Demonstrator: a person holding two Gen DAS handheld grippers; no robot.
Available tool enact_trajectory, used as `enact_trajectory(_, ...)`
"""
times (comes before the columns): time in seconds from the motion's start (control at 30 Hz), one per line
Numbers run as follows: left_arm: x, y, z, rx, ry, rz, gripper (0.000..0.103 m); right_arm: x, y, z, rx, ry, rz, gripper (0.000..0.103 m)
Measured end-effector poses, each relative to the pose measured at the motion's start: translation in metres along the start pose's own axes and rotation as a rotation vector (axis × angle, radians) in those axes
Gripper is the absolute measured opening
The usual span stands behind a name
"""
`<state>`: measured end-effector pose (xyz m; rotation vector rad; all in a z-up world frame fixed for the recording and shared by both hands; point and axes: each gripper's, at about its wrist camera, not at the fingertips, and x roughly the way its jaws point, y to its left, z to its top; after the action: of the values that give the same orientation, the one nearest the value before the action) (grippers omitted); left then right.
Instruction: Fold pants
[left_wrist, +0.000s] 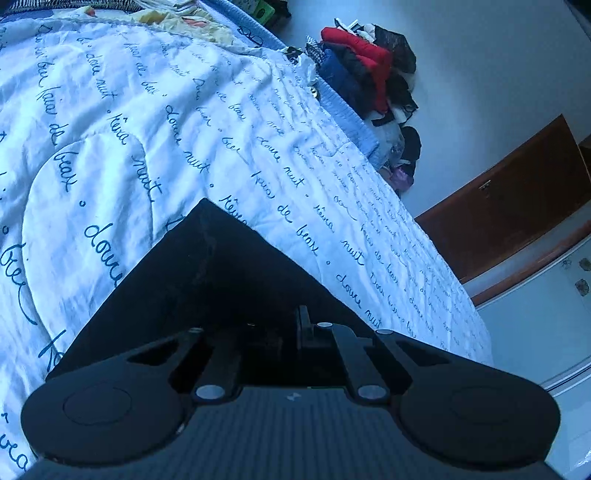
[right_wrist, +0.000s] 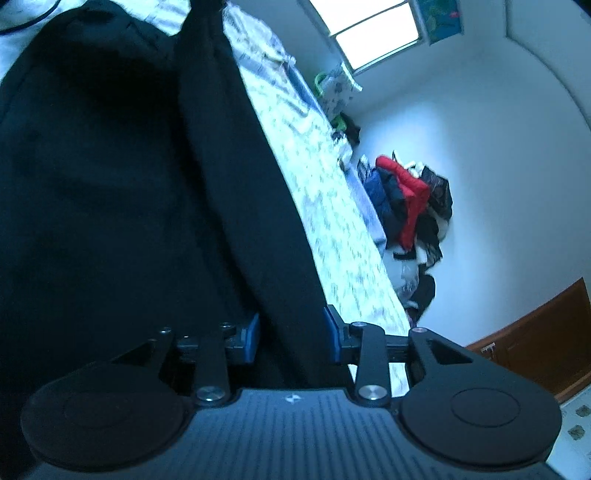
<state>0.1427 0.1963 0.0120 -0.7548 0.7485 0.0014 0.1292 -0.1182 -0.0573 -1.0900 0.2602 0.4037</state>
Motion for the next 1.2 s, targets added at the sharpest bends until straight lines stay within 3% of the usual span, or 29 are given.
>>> enact_trajectory(0.03,0.0,0.002,0.0,-0.002,0.004,0.002,0.011,0.005,-0.001,0.001,-0.001,0.001,0.002,0.033)
enact_trajectory(0.1,0.0,0.005,0.001,-0.008,0.006,0.004,0.011,0.007,0.001,0.003,0.002,0.001,-0.007,0.006)
enact_trajectory(0.53,-0.025,0.016,0.0,0.044,0.012,0.02,0.011,-0.064,0.004,0.014,0.055,-0.042,0.107,0.004)
enact_trajectory(1.2,-0.036,0.04,-0.019,0.116,0.104,0.11,0.011,-0.106,0.029,0.019,0.062,-0.043,0.324,0.004)
